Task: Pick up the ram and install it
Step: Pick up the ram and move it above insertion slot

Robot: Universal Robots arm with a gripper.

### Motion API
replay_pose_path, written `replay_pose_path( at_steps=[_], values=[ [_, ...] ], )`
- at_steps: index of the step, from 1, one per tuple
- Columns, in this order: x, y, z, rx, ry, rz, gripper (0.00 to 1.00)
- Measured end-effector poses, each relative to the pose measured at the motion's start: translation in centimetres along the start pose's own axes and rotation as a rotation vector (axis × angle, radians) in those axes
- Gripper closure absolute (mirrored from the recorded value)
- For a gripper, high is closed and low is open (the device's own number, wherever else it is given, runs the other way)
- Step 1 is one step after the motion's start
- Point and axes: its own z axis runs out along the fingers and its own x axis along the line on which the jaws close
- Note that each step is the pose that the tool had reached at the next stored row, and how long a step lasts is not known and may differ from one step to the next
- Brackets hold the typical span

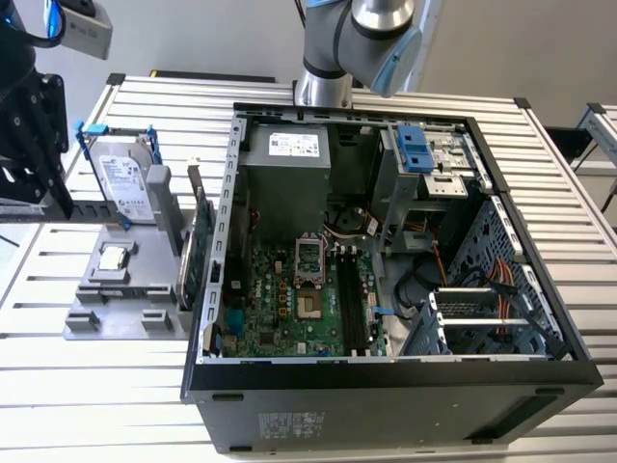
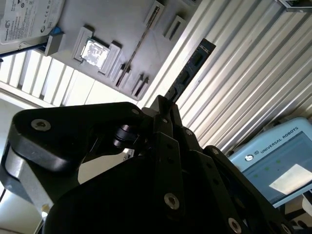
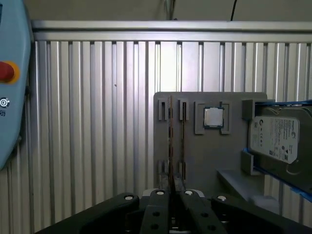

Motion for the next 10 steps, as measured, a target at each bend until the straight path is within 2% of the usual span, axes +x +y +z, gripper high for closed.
replay_pose_path(
  at_steps=[10],
  values=[
    [0.00, 0.01, -0.65, -0.0001, 0.0000, 0.000, 1.00]
  ],
)
